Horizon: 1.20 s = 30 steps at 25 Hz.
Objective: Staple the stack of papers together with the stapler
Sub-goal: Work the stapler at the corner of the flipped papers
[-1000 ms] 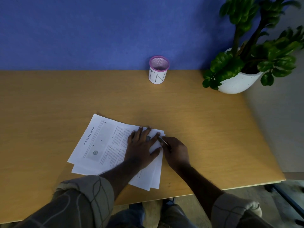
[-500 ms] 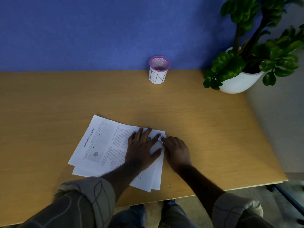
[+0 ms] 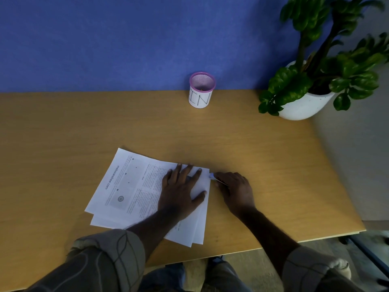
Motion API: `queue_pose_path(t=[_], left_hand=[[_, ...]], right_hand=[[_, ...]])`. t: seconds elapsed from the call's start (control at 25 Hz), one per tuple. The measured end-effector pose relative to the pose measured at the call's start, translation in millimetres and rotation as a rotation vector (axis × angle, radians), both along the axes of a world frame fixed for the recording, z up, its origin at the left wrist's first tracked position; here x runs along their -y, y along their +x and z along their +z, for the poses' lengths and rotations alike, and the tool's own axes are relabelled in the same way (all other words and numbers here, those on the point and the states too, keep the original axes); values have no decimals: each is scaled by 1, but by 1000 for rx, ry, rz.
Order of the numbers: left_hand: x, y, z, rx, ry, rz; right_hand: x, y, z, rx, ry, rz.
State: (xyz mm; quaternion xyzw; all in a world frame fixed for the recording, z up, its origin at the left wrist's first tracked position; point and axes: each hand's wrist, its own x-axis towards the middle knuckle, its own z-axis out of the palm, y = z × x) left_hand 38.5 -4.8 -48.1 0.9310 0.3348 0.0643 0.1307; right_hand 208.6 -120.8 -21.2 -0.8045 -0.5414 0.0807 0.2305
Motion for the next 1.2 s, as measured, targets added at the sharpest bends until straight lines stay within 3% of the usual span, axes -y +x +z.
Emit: queue_pose_path(t=[0.32,0.6,0.76,1.0,1.2], left_hand=[[0,2,1,-13,-4,21],[1,2,2,-15,3,20],[2,1,3,-4,-5,14],[2,1,2,-9,-9,7],[1,1,3,-6,-3,-3]], right_hand=[[-5,11,4,19,-79,-109],[-21,2,24,226,-189,-227],[-33,-23,31,260,-161,-136],[-49,-40,29,224,-344,-102],[-55,-39,36,341,-381,-5]])
